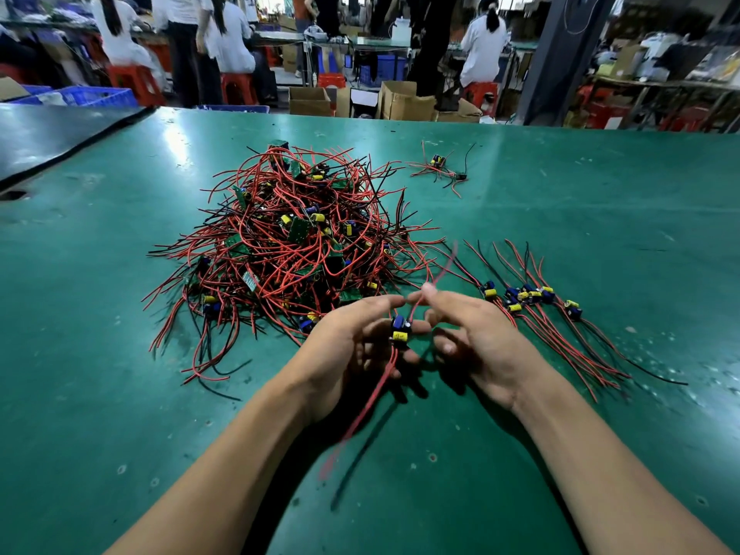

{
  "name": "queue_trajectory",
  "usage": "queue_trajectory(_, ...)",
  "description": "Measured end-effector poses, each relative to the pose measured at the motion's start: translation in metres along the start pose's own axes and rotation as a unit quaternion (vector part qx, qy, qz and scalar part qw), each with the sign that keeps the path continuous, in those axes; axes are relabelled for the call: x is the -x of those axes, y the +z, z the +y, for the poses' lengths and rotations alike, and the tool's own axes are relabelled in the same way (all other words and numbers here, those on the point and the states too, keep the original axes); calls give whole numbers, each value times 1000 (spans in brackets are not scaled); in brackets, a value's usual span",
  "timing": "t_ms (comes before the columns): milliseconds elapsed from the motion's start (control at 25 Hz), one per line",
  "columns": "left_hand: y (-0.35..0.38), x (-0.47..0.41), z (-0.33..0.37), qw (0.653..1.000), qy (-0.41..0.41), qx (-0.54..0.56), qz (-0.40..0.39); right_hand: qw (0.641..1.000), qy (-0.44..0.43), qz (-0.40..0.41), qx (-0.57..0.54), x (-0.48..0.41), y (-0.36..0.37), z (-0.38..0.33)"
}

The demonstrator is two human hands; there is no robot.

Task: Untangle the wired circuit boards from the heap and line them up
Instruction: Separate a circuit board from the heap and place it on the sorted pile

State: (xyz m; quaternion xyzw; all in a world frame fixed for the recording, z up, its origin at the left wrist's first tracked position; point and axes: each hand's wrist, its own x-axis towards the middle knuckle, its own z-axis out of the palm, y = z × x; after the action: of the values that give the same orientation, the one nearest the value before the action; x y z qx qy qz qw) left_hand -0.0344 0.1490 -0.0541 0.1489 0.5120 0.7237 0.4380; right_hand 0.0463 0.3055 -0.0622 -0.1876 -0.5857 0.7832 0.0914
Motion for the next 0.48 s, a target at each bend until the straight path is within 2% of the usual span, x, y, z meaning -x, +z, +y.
queue_trajectory(120, -2, 0, -3, 999, 21, -16, 17, 997, 10, -73, 18, 5, 2, 4)
queue_trajectory(320, 0, 2, 0, 998, 39, 44, 7, 988, 16, -153, -11, 4, 0, 4)
queue_trajectory(480, 0, 4, 7, 995, -9, 100, -13, 991, -22, -116, -62, 4, 8, 4)
